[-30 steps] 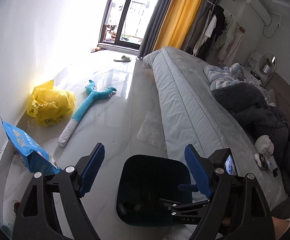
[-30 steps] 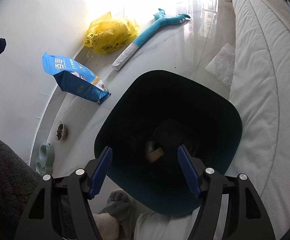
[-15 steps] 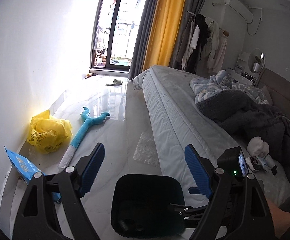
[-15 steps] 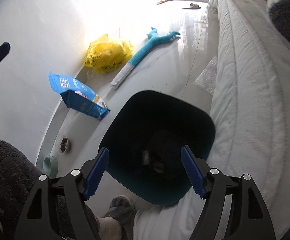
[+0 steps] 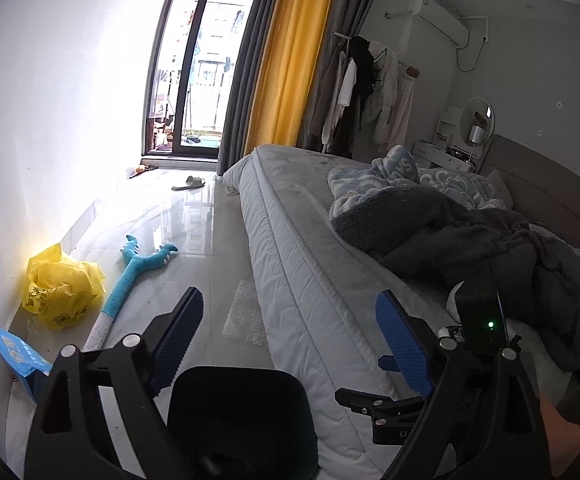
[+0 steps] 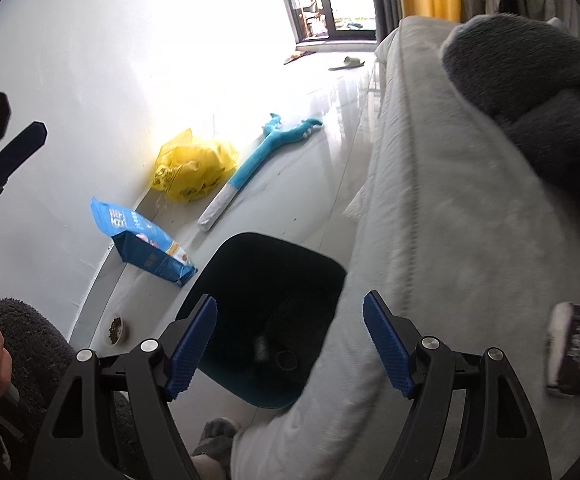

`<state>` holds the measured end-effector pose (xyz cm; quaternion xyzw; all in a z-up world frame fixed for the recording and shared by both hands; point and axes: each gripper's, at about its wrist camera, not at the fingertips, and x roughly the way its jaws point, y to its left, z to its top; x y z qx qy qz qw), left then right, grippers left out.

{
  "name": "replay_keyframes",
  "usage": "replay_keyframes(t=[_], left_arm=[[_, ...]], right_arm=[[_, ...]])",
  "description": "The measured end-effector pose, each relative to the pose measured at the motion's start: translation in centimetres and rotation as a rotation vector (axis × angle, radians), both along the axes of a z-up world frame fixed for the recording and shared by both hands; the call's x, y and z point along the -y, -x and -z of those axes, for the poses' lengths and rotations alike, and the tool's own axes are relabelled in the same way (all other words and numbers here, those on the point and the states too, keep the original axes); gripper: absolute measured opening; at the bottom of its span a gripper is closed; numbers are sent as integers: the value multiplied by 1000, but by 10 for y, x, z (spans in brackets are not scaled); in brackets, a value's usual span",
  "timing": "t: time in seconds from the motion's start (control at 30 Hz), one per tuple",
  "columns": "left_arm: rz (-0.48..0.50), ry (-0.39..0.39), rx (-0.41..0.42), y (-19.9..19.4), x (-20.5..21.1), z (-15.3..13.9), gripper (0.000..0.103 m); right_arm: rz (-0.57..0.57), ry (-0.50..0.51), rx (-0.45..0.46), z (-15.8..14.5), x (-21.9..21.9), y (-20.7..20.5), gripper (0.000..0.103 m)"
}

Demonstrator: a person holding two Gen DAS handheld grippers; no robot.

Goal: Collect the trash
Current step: 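Move both open grippers back over the items on the bed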

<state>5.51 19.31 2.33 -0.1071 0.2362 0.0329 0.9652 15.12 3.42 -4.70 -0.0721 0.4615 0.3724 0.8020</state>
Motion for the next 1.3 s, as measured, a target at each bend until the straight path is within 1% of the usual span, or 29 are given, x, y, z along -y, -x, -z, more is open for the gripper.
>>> replay_keyframes(t=[0.13, 0.27, 0.53, 0.83, 1.03, 1.17, 1.3], left_arm=[[19, -1, -4, -5, 15, 2, 93], [47, -3, -25, -16, 36, 7, 93], [118, -5, -59, -38, 79, 19, 93], [199, -15, -97, -58, 131, 30, 93], [244, -35, -138, -72, 168, 43, 93], [269, -56, -180, -84, 189, 56, 94], [291, -65, -227, -96, 209, 70, 94]], right_arm=[[33, -15, 39, -11, 24, -5, 77], [72, -23, 72, -19, 52, -11, 77], [154, -24, 110, -25, 108, -20, 78], [233, 8, 171, -29, 169, -24, 78], [259, 34, 200, -28, 204, -25, 78], [265, 50, 231, -27, 227, -25, 79], [279, 56, 240, -24, 252, -24, 79]])
